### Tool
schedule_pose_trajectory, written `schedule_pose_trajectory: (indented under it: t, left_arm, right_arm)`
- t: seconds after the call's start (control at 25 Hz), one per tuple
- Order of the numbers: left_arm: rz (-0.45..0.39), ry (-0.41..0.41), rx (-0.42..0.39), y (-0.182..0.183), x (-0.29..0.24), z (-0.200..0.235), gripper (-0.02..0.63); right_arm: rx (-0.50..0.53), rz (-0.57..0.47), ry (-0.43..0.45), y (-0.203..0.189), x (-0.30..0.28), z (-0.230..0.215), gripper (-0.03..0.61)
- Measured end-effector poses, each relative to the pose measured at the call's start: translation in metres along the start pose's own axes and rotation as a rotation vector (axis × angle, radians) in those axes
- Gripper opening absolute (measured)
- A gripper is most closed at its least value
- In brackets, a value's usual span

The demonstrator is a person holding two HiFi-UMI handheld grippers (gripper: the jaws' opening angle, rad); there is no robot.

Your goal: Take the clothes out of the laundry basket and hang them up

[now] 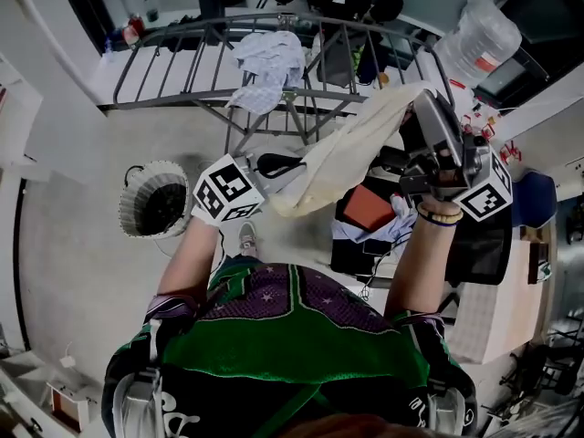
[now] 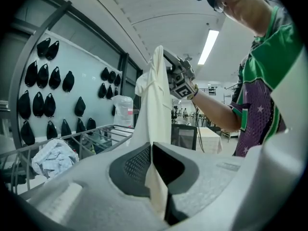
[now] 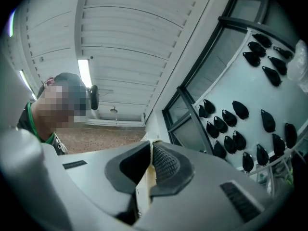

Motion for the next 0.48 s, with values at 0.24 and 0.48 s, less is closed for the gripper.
schedule_pose_trajectory:
  t: [0.24,0.48]
  left_arm:
    - [0.026,-0.02,-0.029,0.005,0.02,0.058,0.023]
    - [-0.012,0.023,-0.109,0.041,0.038,0.126,0.023]
  right_arm:
    - [0.057,0.032,-0.104,-0.016,-0.023,-0.044,0.005]
    - [0.212,0.087,-0.301,-0.013,-0.02,-0.096,0.005]
Point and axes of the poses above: the fingertips, and each gripper's own axes: x backward along the fingers, z to its left, y out of its top, the point moved 4 cm from there along x, backward along the fingers, and after that the axes turned 12 degrees about -z, right-handed, at the moved point
